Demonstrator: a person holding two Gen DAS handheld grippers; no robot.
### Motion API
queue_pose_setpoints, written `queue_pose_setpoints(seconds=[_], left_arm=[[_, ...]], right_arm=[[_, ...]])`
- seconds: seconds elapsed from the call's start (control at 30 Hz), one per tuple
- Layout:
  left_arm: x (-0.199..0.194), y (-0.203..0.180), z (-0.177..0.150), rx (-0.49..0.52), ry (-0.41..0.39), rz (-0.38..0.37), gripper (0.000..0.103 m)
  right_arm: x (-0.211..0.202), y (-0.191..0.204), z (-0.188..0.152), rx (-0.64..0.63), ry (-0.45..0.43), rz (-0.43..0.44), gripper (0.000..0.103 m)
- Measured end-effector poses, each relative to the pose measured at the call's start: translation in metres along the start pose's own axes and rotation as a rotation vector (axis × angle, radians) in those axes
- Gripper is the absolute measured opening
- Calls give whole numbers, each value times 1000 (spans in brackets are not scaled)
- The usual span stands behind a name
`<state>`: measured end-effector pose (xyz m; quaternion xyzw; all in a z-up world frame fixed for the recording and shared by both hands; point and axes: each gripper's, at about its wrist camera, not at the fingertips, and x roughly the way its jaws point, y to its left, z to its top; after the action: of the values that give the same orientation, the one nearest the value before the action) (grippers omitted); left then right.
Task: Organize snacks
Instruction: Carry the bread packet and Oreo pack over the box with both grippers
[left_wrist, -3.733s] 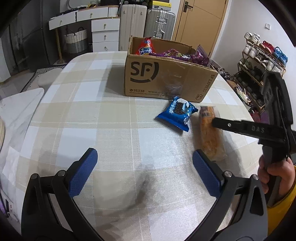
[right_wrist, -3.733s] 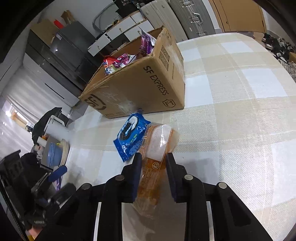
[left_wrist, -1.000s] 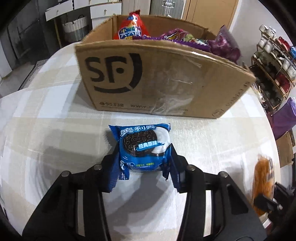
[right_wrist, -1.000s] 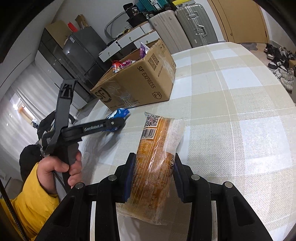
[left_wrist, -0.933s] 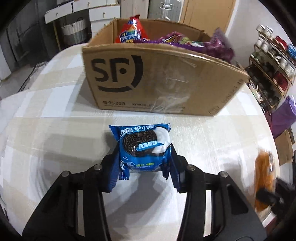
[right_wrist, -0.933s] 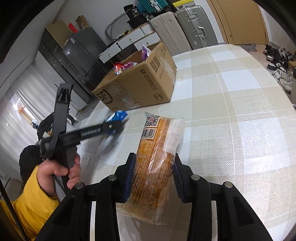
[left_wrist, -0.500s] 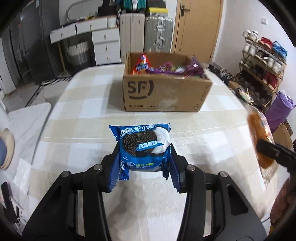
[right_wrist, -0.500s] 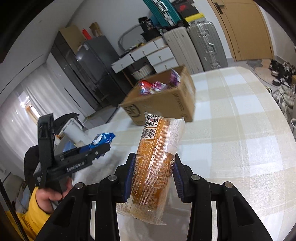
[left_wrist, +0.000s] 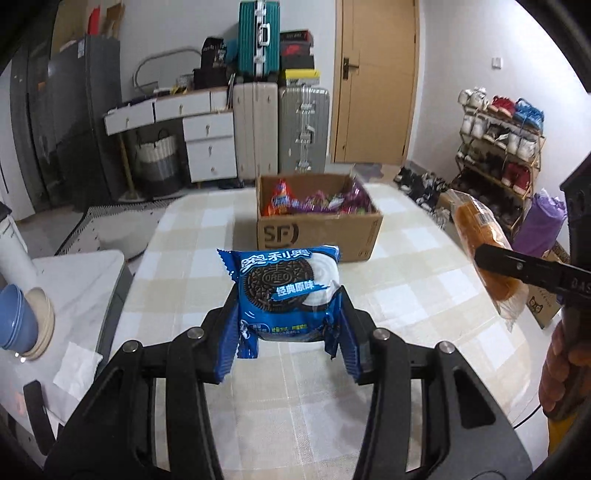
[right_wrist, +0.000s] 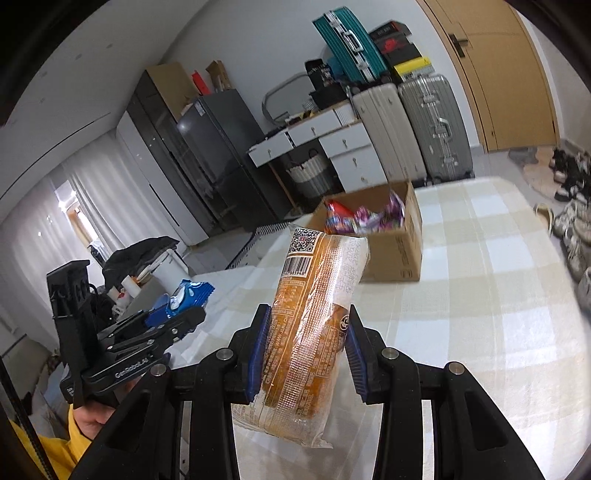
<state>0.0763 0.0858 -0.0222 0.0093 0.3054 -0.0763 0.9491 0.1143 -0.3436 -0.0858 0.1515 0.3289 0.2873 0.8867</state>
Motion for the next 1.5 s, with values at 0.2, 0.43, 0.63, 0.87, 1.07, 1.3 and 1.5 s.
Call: queue_pose_setpoints(seconds=[0.2,0.43,0.63,0.87,1.07,1.3,1.5], left_arm=[[-36,7,21,18,-59,-11,43],[-52,17,50,56,-106,-3,43],[-33,21,86,78,-114,1,43],[29,24,131,83,-75,11,43],[115,23,157,63,7,-22,44],[207,16,165,37,96,-72,44],[258,13,166,7,149,-91,44]], right_arm=[[-8,20,29,-45,-51,14,38],[-7,26,68,-62,-90,20,38],[6,19,102,-55,-95,30,38],[38,8,146,-49,-81,38,38],[80,-11,175,-18,-32,21,38],[130,-39,196,15,37,-10,38],[165,-58,200,34,91,-27,38]])
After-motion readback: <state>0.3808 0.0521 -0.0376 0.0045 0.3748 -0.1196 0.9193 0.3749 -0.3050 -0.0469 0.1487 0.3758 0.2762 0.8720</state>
